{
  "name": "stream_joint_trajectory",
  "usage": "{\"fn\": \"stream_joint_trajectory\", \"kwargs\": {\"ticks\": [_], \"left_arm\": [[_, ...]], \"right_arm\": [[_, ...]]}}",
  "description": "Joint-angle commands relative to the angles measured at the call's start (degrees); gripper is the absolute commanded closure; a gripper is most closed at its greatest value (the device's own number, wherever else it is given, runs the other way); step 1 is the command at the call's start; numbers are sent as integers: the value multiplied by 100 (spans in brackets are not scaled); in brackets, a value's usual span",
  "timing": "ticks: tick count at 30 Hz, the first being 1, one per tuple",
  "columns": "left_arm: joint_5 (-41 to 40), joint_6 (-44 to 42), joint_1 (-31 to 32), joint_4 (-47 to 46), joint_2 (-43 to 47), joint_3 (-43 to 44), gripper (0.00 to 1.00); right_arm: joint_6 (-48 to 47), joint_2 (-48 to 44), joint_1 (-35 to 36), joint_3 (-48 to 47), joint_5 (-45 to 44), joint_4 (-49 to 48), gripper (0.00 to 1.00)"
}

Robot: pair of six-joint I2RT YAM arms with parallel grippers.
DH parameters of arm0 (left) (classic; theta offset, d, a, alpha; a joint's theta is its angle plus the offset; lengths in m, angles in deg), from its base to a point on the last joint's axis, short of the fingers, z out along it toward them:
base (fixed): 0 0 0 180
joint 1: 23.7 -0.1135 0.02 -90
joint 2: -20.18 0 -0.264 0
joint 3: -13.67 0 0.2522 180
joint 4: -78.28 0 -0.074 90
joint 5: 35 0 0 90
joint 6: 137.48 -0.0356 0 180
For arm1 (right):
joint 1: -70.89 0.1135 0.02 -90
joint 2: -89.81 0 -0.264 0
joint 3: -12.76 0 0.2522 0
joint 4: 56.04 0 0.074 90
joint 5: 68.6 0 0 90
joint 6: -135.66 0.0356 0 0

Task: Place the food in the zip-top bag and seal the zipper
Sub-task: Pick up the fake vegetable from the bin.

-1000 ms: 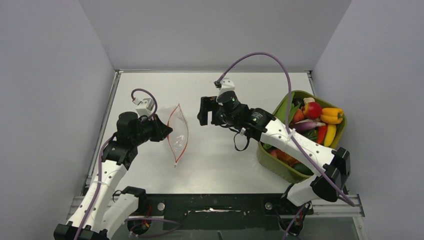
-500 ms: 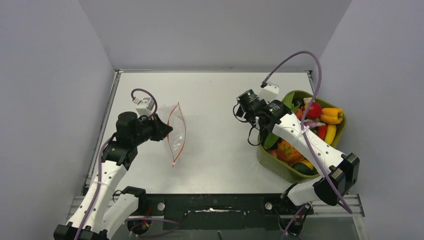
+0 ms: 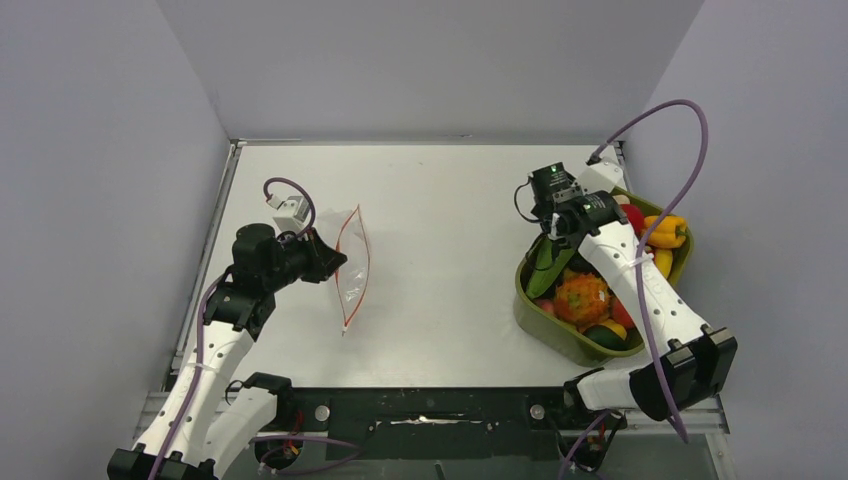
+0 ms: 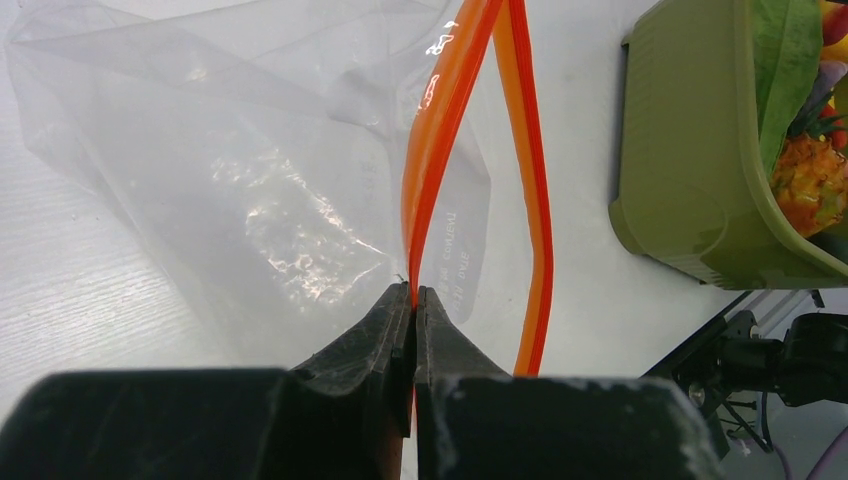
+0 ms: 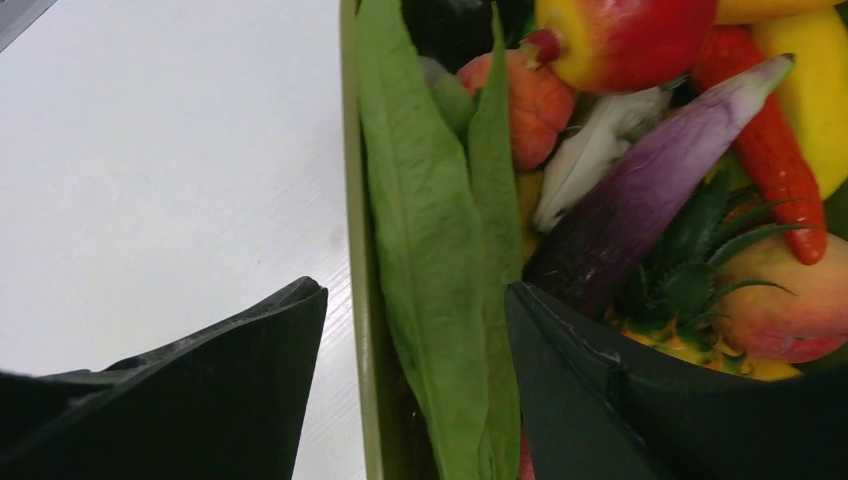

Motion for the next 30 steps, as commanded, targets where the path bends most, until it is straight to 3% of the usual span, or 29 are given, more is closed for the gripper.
{"fn": "stream_joint_trajectory", "kwargs": {"ticks": [1,21,24,27,30], "left_arm": [[149,-121,31,-385,61,37,100],[218,-113,32,-391,111,20,100],[228,-111,37,-397,108,17,100],[220,-111,31,-409,94,11,100],[252,-111,32,-409,57,12,100]], "right_arm": [[-167,-344,-362,238,-322,-365,35],[-383,-12,-1170,1491,552,-1827,39],[-458,-52,-1227,1642,582,-1980,49],[-507,-134,-1252,1682,534,-2003,73],[-588,-234,-1250,1714,425,-2007,87]]}}
